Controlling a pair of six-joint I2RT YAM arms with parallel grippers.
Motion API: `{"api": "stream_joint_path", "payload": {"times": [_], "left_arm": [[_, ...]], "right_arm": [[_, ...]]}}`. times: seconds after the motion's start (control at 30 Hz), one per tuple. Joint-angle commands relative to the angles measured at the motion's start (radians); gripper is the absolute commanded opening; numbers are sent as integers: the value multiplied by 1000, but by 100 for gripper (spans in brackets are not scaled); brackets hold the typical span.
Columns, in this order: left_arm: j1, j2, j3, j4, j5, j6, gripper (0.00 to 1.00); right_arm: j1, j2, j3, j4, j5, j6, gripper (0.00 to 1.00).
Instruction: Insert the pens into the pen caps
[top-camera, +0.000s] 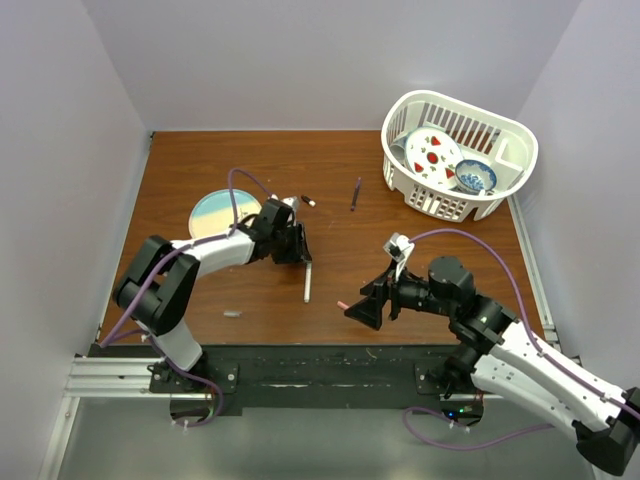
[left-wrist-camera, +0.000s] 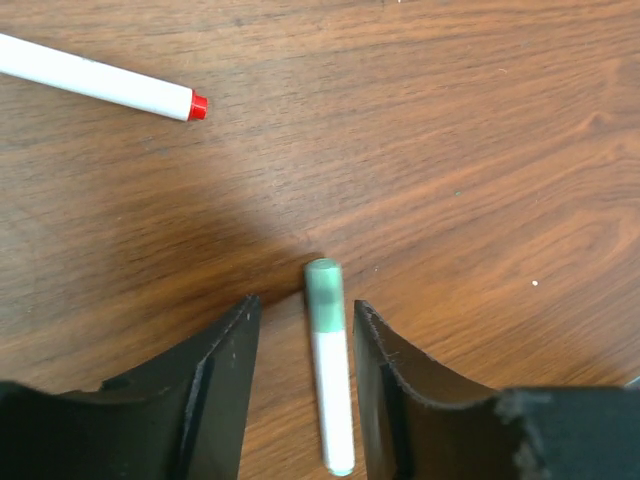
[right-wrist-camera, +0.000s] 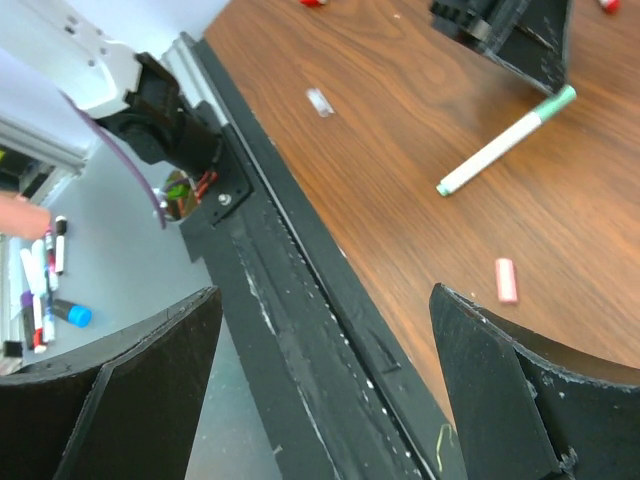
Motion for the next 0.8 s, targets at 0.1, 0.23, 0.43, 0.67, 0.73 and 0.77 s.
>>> {"api": "stream_joint_path", "payload": {"times": [0.1, 0.23, 0.43, 0.67, 0.73, 0.77], "left_arm": [[7, -79, 89, -81, -24, 44, 49], [7, -238, 132, -163, -129, 101, 49], [7, -522, 172, -171, -356, 188, 58], [13, -751, 18, -149, -378, 191, 100], [12, -768, -5, -170, -297, 197, 100], [12, -766, -9, -183, -274, 196, 100]], "right_arm": [[0, -41, 67, -51, 85, 45, 89], [0, -39, 47, -36, 135, 75, 88], [0, 0, 47, -12, 135, 81, 88], [0, 23, 2, 36, 325, 191, 88], [0, 48, -21, 51, 394, 246, 88], [0, 87, -21, 35, 430, 259, 88]]}}
